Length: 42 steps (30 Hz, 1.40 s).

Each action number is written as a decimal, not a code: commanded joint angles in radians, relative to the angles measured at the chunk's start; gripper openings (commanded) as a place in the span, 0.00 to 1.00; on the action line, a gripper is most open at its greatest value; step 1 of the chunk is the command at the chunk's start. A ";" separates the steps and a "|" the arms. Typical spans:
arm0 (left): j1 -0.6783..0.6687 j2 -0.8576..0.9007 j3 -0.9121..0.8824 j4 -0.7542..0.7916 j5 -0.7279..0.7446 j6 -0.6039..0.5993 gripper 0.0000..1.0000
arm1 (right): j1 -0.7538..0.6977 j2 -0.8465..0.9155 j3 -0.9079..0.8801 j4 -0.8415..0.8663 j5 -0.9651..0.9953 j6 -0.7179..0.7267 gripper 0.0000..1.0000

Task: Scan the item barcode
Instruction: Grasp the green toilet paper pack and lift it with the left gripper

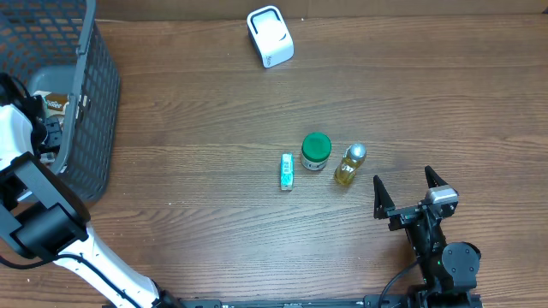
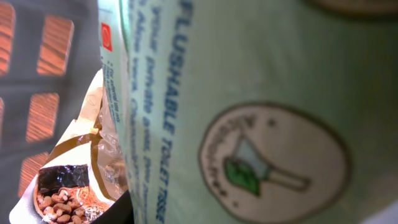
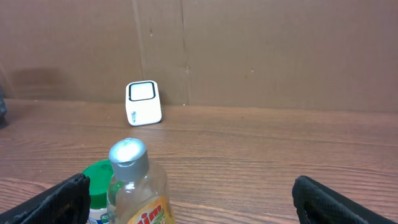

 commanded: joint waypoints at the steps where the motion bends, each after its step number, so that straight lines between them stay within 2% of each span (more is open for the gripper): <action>1: 0.002 -0.008 0.061 -0.041 0.061 -0.095 0.23 | -0.003 -0.003 -0.010 0.005 0.010 -0.005 1.00; 7: 0.001 -0.146 0.166 -0.098 0.153 -0.210 0.20 | -0.003 -0.003 -0.010 0.005 0.010 -0.004 1.00; 13: -0.003 -0.327 0.174 -0.095 0.175 -0.324 0.20 | -0.003 -0.003 -0.010 0.005 0.010 -0.005 1.00; 19: -0.013 -0.505 0.174 -0.112 0.367 -0.406 0.20 | -0.003 -0.003 -0.010 0.005 0.009 -0.004 1.00; 23: -0.052 -0.608 0.174 -0.146 0.406 -0.425 0.23 | -0.003 -0.003 -0.010 0.005 0.010 -0.004 1.00; 29: -0.206 -0.749 0.173 -0.250 0.378 -0.423 0.22 | -0.003 -0.003 -0.010 0.005 0.009 -0.005 1.00; 35: -0.364 -0.760 0.158 -0.377 0.363 -0.455 0.17 | -0.003 -0.003 -0.010 0.005 0.010 -0.005 1.00; 42: -0.532 -0.744 -0.040 -0.393 0.357 -0.537 0.14 | -0.003 -0.003 -0.010 0.005 0.010 -0.005 1.00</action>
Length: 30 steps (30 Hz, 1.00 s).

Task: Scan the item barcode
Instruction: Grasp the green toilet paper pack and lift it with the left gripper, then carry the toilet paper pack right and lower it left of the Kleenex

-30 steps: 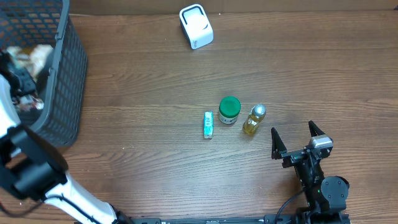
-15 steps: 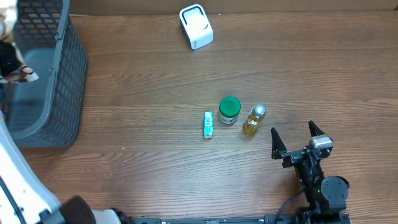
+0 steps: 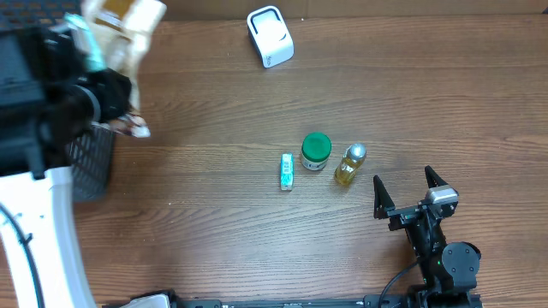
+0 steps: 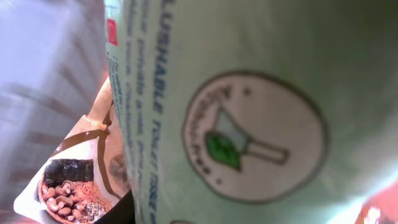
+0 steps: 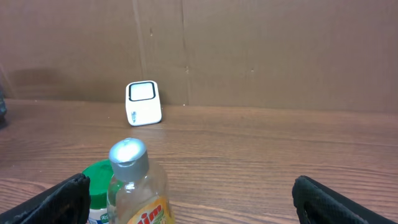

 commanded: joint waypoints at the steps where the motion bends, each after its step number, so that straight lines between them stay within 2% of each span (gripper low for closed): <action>1: -0.076 0.014 -0.139 0.040 -0.008 -0.069 0.14 | -0.003 -0.003 -0.010 0.005 0.010 -0.005 1.00; 7: -0.203 0.014 -0.443 0.221 -0.037 -0.146 0.17 | -0.003 -0.003 -0.010 0.005 0.010 -0.005 1.00; 11: -0.293 0.014 -0.635 0.363 -0.172 -0.247 0.17 | -0.003 -0.003 -0.010 0.005 0.010 -0.005 1.00; 18: -0.464 0.015 -0.896 0.646 -0.315 -0.364 0.19 | -0.003 -0.003 -0.010 0.004 0.010 -0.005 1.00; 25: -0.554 0.042 -0.983 0.778 -0.372 -0.371 0.22 | -0.003 -0.003 -0.010 0.005 0.010 -0.005 1.00; 30: -0.581 0.118 -0.983 0.779 -0.370 -0.372 0.25 | -0.003 -0.003 -0.010 0.005 0.010 -0.005 1.00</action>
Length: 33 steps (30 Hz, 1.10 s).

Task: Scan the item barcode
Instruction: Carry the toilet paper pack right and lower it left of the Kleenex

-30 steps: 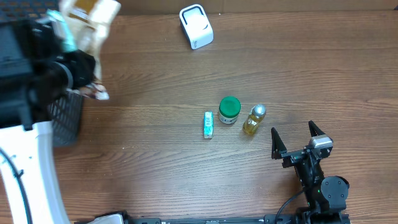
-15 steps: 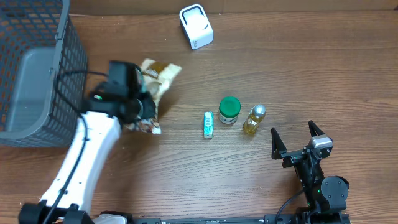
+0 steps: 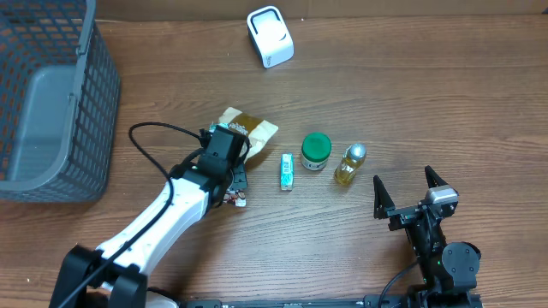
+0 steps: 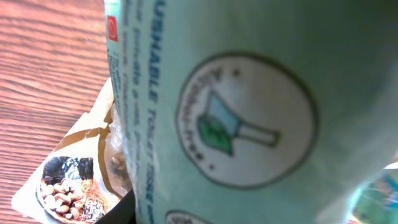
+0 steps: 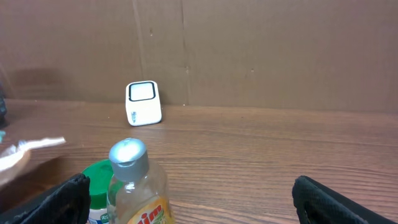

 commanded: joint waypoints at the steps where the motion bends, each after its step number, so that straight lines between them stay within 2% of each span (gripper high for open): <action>1: -0.014 0.063 -0.006 0.009 -0.031 -0.020 0.25 | -0.003 -0.003 -0.010 0.005 0.010 -0.005 1.00; 6: -0.014 0.102 -0.005 0.022 -0.030 -0.019 0.31 | -0.003 -0.003 -0.010 0.005 0.009 -0.005 1.00; 8: -0.014 0.101 -0.004 0.024 -0.030 -0.020 0.38 | -0.003 -0.003 -0.010 0.005 0.009 -0.004 1.00; 13: -0.013 0.101 -0.003 0.024 -0.003 -0.019 0.72 | -0.003 -0.003 -0.010 0.005 0.009 -0.004 1.00; 16: -0.013 0.101 0.002 0.018 0.001 -0.019 0.99 | -0.003 -0.003 -0.010 0.005 0.009 -0.005 1.00; 22: -0.011 0.101 0.086 -0.090 0.014 -0.019 1.00 | -0.003 -0.003 -0.010 0.004 0.010 -0.004 1.00; 33: -0.011 0.101 0.440 -0.411 0.015 0.031 1.00 | -0.003 -0.003 -0.010 0.004 0.009 -0.004 1.00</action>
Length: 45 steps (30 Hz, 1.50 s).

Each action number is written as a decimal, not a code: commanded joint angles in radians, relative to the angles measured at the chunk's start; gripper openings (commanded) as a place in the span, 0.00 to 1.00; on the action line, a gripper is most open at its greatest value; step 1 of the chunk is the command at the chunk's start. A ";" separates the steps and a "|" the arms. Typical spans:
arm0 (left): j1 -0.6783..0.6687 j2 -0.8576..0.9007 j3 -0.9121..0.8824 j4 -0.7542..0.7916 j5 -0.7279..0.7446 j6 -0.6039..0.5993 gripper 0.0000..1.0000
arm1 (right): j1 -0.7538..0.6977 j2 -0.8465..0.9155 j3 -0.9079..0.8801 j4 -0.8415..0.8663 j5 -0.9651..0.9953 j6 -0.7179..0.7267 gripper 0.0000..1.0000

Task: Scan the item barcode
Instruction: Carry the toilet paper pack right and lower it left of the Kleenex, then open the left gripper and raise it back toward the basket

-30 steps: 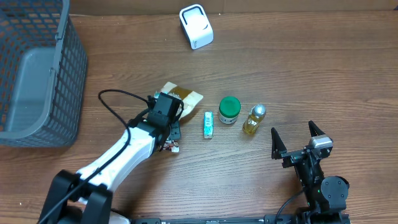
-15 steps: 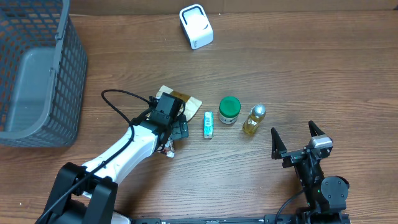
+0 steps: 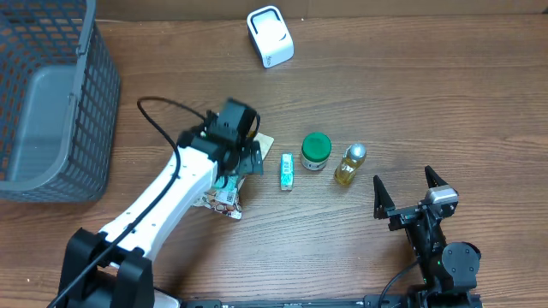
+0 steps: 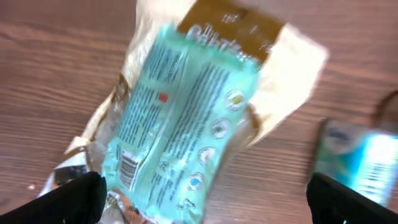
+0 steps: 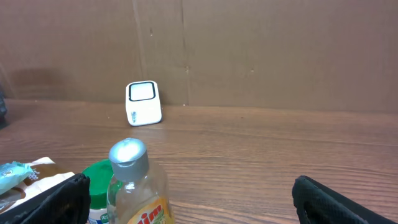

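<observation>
A mint-green pack of wipes (image 4: 180, 118) lies on the table on top of a cream-and-brown snack bag (image 4: 280, 56), with its barcode (image 4: 127, 165) facing up. My left gripper (image 4: 211, 208) hangs open just above them, holding nothing. From overhead, the left gripper (image 3: 244, 158) sits over the two packs (image 3: 223, 195), left of the middle items. The white scanner (image 3: 270, 36) stands at the far edge. My right gripper (image 3: 409, 195) rests open at the front right, away from everything.
A grey wire basket (image 3: 81, 103) takes up the left end of the table. In the middle stand a small teal tube box (image 3: 287, 171), a green-lidded jar (image 3: 315, 151) and a yellow dish-soap bottle (image 5: 134, 180). A cardboard wall (image 5: 249, 50) closes the far side.
My left gripper was shut on the wipes pack and snack bag low over the table. It is now open and higher, and both packs lie on the table. The right arm has not moved.
My left gripper was down in the basket, shut on the wipes pack with the snack bag. Then it held them up above the basket. Then it was over the table beside the tube box, and now both packs lie there, released.
</observation>
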 commanded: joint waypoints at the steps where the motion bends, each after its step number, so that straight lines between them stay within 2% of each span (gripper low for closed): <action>1: 0.001 -0.001 0.125 -0.071 0.007 0.043 1.00 | -0.003 -0.003 -0.010 0.005 0.010 -0.005 1.00; 7: 0.020 -0.001 0.310 -0.208 0.007 0.103 1.00 | -0.003 -0.003 -0.010 0.005 0.009 -0.004 1.00; 14: 0.105 -0.001 0.431 -0.267 0.003 0.151 1.00 | -0.003 -0.003 -0.010 0.005 0.009 -0.004 1.00; 26: 0.328 0.000 0.435 -0.318 0.003 0.158 1.00 | -0.003 -0.003 -0.010 0.004 0.010 -0.005 1.00; 45: 0.340 0.000 0.435 -0.317 0.004 0.158 1.00 | -0.003 -0.003 -0.010 0.005 0.009 -0.005 1.00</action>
